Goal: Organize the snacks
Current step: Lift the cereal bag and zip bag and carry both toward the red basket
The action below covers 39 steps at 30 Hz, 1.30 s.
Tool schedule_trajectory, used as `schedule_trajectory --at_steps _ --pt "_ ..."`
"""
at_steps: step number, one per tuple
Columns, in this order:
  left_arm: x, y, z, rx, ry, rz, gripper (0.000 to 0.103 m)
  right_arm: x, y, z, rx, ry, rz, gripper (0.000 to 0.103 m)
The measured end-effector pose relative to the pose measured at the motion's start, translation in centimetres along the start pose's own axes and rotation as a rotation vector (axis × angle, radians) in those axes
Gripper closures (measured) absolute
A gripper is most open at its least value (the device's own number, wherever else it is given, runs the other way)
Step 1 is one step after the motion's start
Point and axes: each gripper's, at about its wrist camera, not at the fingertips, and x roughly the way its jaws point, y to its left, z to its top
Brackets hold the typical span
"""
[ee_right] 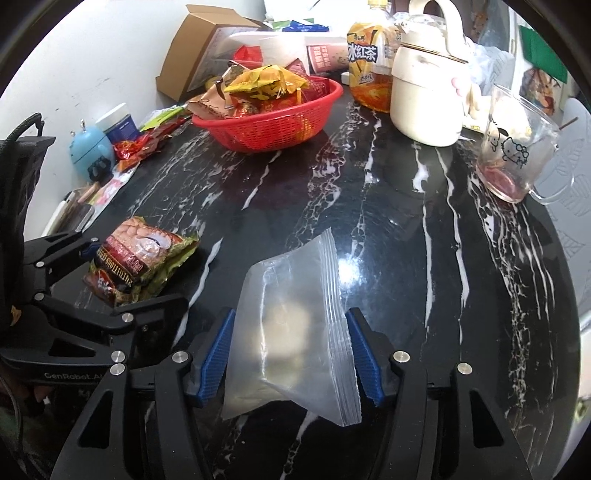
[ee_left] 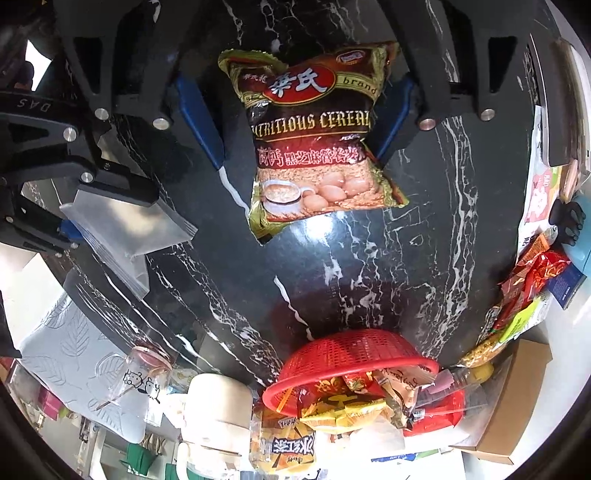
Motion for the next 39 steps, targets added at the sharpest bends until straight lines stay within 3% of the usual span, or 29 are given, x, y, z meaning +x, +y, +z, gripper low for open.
schedule_trajectory --at_steps 2,4,7,15,22,39 --pt "-0.2 -0.1 0.0 0.003 -0.006 -0.008 0.051 0.0 0.1 0.0 -0.007 0.003 0.002 0.053" --pt "-0.2 -0.2 0.2 0.005 -0.007 -0.015 0.051 -0.1 0.1 0.0 0.001 0.004 0.021 0.061" --pt "-0.2 0.0 0.4 -0.021 -0.010 -0.081 0.051 -0.1 -0.1 0.1 0.016 0.013 0.043 0.062" --pt "-1.0 0.4 1.1 -0.048 -0.031 -0.135 0.051 -0.2 -0.1 0.5 0.022 0.013 0.106 0.063" --pt "-1.9 1.3 2.5 -0.081 -0.068 -0.145 0.051 -1.5 0.4 2.1 -0.008 -0.035 0.146 0.063" --pt "-6.3 3.1 8.1 -0.103 -0.251 -0.127 0.051 -4.5 0.3 8.1 -0.059 -0.188 0.160 0.063"
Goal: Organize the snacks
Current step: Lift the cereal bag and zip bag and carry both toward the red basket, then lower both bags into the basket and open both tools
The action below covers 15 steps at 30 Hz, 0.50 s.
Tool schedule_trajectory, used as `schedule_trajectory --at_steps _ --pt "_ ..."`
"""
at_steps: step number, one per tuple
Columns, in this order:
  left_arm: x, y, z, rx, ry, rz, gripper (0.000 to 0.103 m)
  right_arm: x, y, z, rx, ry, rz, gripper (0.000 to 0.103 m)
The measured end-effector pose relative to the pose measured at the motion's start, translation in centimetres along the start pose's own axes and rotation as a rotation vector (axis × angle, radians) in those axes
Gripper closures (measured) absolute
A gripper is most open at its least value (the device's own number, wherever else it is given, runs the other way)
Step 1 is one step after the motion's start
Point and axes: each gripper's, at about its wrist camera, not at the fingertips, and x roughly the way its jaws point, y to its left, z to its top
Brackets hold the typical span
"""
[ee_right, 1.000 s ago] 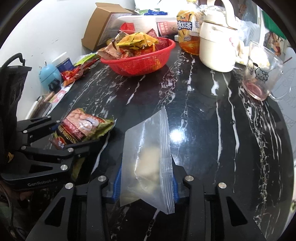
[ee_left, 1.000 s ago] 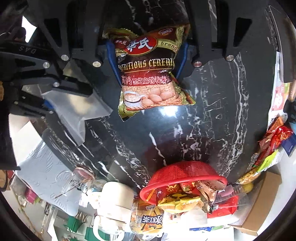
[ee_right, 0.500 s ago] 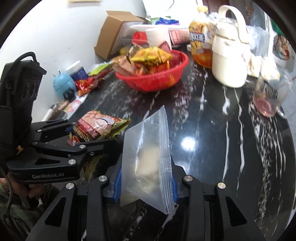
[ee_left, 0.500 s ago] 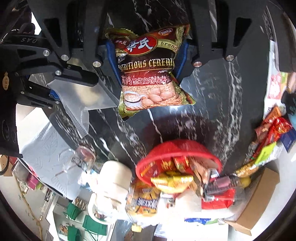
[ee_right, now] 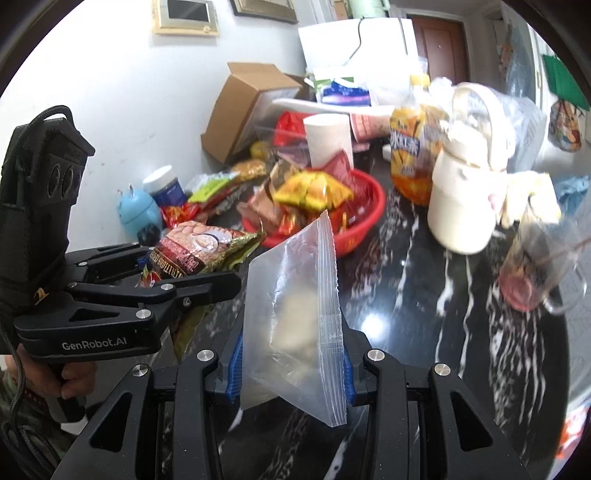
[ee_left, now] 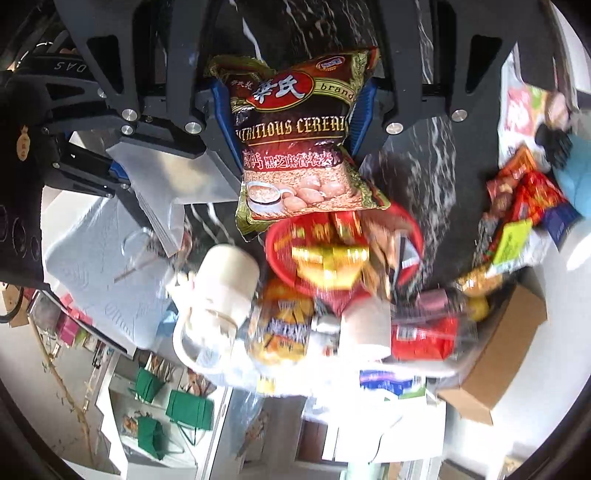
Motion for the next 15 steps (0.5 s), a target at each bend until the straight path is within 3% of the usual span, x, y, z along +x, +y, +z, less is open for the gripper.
schedule_trajectory --at_steps 8,15 --pt "-0.2 0.5 3.6 -0.004 -0.075 0.020 0.051 -0.6 -0.9 3.8 -0.021 -0.078 -0.025 0.063" --pt "0.7 1.6 6.6 -0.018 -0.124 0.074 0.051 1.1 -2.0 7.2 -0.031 -0.092 -0.073 0.063"
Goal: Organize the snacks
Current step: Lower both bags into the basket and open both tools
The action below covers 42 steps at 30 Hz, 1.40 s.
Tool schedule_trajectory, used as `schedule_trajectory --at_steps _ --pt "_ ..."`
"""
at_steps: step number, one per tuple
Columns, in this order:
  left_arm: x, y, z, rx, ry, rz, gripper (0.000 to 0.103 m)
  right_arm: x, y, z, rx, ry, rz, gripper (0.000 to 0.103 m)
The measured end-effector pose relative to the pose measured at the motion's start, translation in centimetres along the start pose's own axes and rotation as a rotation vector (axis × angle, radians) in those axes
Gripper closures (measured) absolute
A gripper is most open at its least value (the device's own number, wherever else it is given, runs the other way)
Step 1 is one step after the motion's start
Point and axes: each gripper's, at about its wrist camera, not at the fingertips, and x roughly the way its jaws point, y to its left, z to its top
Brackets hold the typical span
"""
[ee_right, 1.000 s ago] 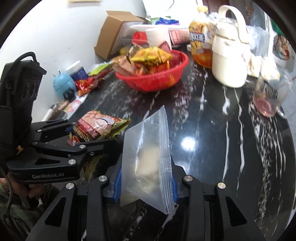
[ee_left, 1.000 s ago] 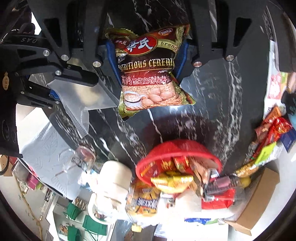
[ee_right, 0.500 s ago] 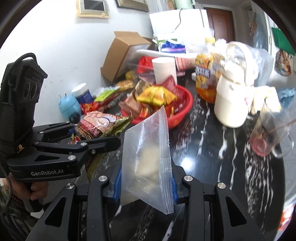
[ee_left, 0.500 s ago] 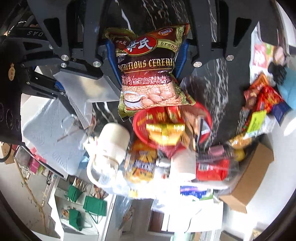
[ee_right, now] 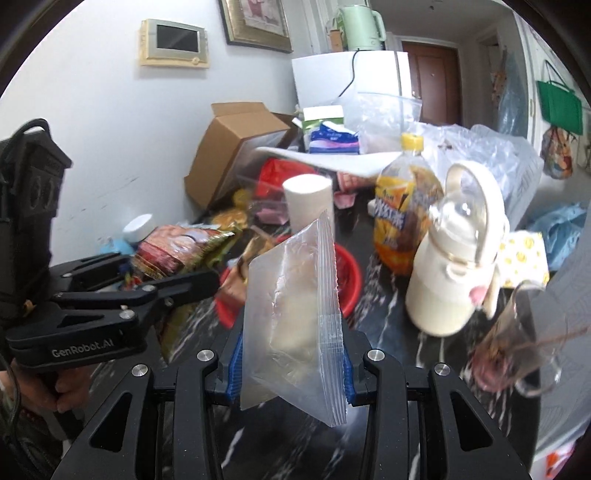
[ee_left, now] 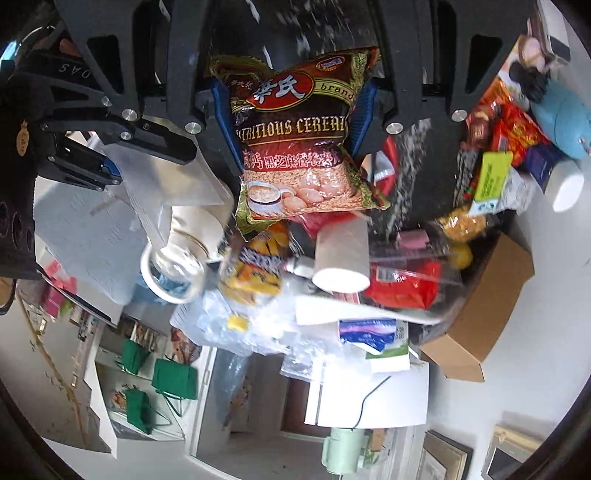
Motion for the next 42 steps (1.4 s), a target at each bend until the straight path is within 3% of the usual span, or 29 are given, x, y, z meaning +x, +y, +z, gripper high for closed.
schedule_trajectory --at_steps 12,25,28,36,42 --pt "4.2 2.5 3.8 -0.031 -0.054 0.022 0.051 5.9 -2.4 3.5 -0.012 -0.012 -0.165 0.064" --pt "9.7 3.8 2.1 -0.072 0.055 -0.019 0.051 12.0 -3.9 1.6 0.020 0.102 -0.155 0.064" --pt "9.9 4.1 1.6 -0.063 0.038 0.019 0.051 12.6 -3.5 1.3 0.015 0.108 -0.147 0.064" --pt "9.8 4.8 1.4 -0.054 0.033 0.015 0.051 12.9 -1.8 0.5 -0.032 0.106 -0.218 0.063" --pt "9.6 4.9 1.5 -0.059 0.034 0.001 0.051 12.1 -1.9 0.6 -0.035 0.129 -0.147 0.061"
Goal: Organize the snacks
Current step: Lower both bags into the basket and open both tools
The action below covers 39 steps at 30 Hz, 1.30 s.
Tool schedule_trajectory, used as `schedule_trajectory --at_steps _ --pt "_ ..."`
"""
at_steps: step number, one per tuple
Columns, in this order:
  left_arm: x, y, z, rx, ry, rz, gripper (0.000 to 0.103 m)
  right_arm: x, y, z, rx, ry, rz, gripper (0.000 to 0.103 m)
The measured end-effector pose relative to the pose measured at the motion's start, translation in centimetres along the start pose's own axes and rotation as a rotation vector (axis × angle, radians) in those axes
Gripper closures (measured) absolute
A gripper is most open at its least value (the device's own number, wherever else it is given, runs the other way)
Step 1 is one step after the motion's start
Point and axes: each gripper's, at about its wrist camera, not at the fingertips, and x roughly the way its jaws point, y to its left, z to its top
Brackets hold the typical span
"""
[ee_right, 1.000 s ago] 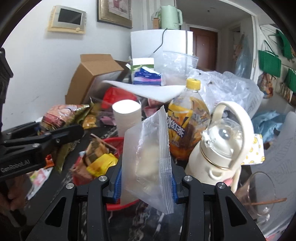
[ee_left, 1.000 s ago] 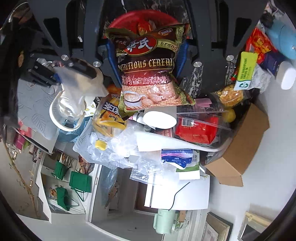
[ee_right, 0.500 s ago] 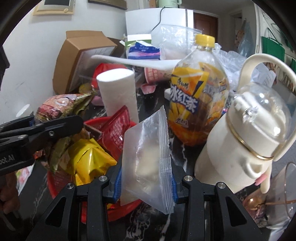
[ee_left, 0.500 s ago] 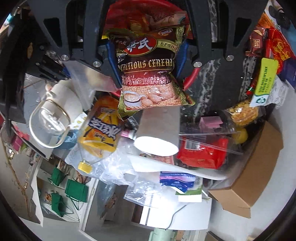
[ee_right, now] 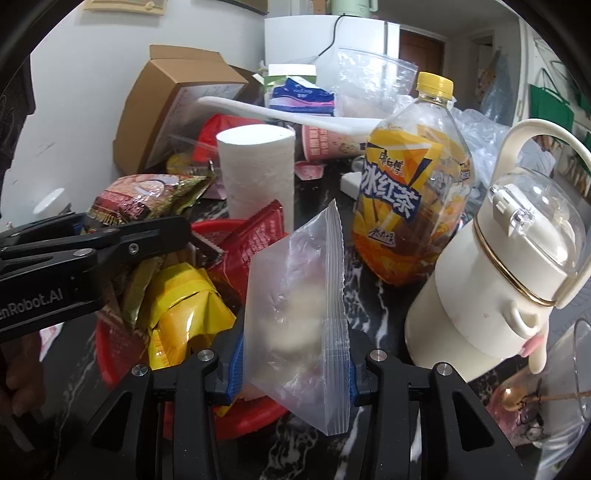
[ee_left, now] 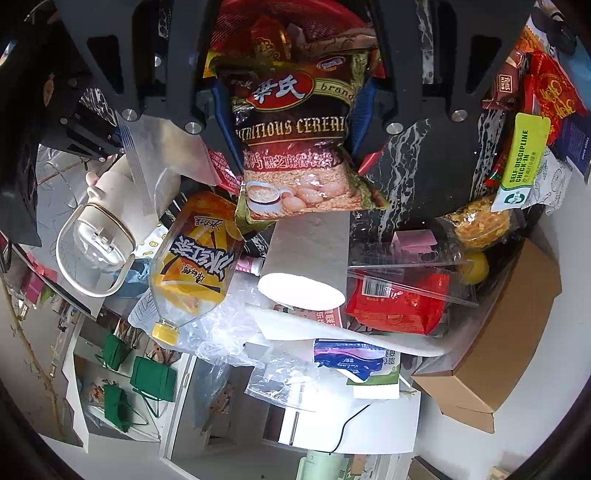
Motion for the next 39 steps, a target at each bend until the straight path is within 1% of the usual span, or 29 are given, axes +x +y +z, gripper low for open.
schedule_trajectory --at_steps 3,5,6,9,12,19,20,21,22,23,25,28,33,37,39 --pt "-0.2 0.0 0.0 0.002 0.001 -0.006 0.051 -0.7 -0.2 0.2 -0.009 0.007 0.050 0.060" --pt "-0.3 -0.1 0.0 0.001 0.002 -0.014 0.051 -1.1 -0.2 0.3 -0.012 0.010 0.099 0.048" --pt "-0.3 -0.1 0.0 0.001 0.002 -0.016 0.051 -1.3 -0.2 0.3 -0.012 0.010 0.110 0.047" --pt "-0.4 -0.2 0.0 0.003 0.004 -0.021 0.051 -1.6 0.4 0.2 -0.034 0.012 0.139 0.047" --pt "-0.6 -0.2 0.0 0.004 0.003 -0.020 0.051 -1.7 0.6 0.3 -0.046 0.018 0.120 0.047" --pt "-1.1 -0.3 0.1 0.003 -0.008 -0.021 0.051 -2.1 -0.6 0.7 -0.006 0.026 0.153 0.047" --pt "-1.2 -0.3 0.1 0.004 -0.009 -0.022 0.051 -2.1 -0.7 0.7 -0.005 0.034 0.158 0.049" --pt "-1.2 -0.4 0.1 0.005 -0.008 -0.025 0.051 -2.2 -0.7 0.6 -0.005 0.045 0.168 0.054" --pt "-1.2 -0.6 0.1 0.007 -0.007 -0.029 0.051 -2.2 -0.8 0.5 -0.007 0.050 0.169 0.069" --pt "-1.2 -0.7 0.0 0.010 -0.003 -0.033 0.051 -2.3 -0.8 0.4 -0.008 0.047 0.161 0.073" --pt "-1.1 -1.0 0.0 0.015 0.006 -0.041 0.051 -2.3 -0.9 0.3 -0.002 0.043 0.172 0.077" --pt "-0.8 -1.2 -0.1 0.025 0.010 -0.035 0.051 -1.8 -0.4 0.2 -0.015 0.049 0.140 0.078" --pt "-0.5 -1.2 -0.2 0.044 0.014 -0.013 0.051 -1.3 0.0 0.1 -0.028 0.053 0.129 0.079" --pt "-0.3 -1.7 -0.4 0.074 0.013 0.021 0.051 -1.1 -0.3 0.2 -0.013 0.056 0.139 0.079" --pt "-0.2 -2.1 -0.5 0.102 0.014 0.053 0.051 -1.3 -0.1 0.2 -0.027 0.051 0.131 0.079"
